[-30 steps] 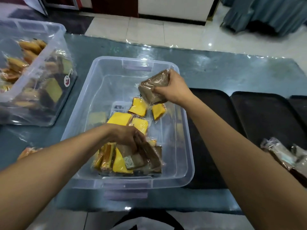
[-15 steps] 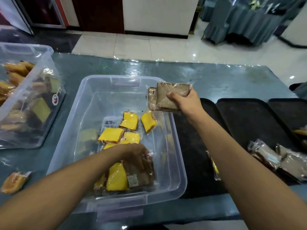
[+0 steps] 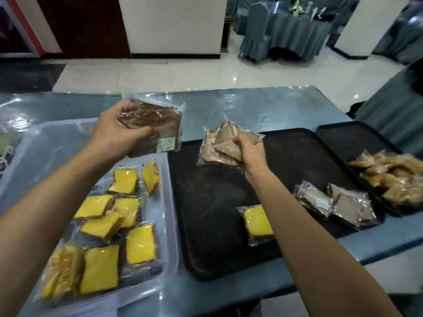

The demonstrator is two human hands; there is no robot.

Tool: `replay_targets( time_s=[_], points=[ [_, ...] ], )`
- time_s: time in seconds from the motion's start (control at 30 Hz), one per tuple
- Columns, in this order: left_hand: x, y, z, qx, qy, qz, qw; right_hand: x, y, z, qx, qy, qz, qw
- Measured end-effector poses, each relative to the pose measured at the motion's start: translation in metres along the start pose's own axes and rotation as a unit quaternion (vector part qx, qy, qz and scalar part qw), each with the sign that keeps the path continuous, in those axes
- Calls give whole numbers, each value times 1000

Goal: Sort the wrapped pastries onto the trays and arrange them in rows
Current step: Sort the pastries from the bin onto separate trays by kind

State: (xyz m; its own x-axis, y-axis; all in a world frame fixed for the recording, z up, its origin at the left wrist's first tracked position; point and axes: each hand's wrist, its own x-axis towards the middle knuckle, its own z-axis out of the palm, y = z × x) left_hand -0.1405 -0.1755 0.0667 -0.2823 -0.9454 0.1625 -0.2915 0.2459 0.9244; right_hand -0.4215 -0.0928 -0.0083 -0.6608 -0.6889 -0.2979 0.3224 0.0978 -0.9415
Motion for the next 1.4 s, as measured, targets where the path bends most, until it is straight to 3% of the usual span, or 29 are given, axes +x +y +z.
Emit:
replay_targets(
  time_s=[0.17, 0.53, 0.7, 0.8, 0.87, 0.97, 1.07, 1.17, 1.3, 1.4],
  points=[
    [-7, 41, 128, 13, -54, 5, 998, 39, -10, -113, -39, 42, 18, 998],
    [-65, 49, 436, -35, -205, -130, 969, 118, 3, -407, -192, 165, 29, 967],
    [-97, 15, 532, -48, -240, -218, 945, 145, 3, -484, -310, 119, 48, 942],
    [-115, -18, 557, -1, -234, -240, 942, 157, 14, -505, -427, 45, 76, 900],
    [-125, -30, 559, 47, -231, -229, 945, 159, 22, -510, -508, 15, 41, 860],
    [-139, -36, 557, 129, -190, -170, 958, 155, 31, -513, -574, 58, -96, 811],
    [-146, -40, 558, 249, -161, -54, 953, 156, 53, -517, -624, 73, -267, 731],
    [-152, -43, 567, 333, -221, 67, 914, 162, 67, -519, -643, 47, -264, 718],
    [-153, -42, 571, 380, -246, 51, 890, 166, 64, -516, -679, -14, -270, 682],
    [-151, -39, 566, 387, -261, 46, 883, 163, 58, -512, -691, -13, -258, 675]
  ],
)
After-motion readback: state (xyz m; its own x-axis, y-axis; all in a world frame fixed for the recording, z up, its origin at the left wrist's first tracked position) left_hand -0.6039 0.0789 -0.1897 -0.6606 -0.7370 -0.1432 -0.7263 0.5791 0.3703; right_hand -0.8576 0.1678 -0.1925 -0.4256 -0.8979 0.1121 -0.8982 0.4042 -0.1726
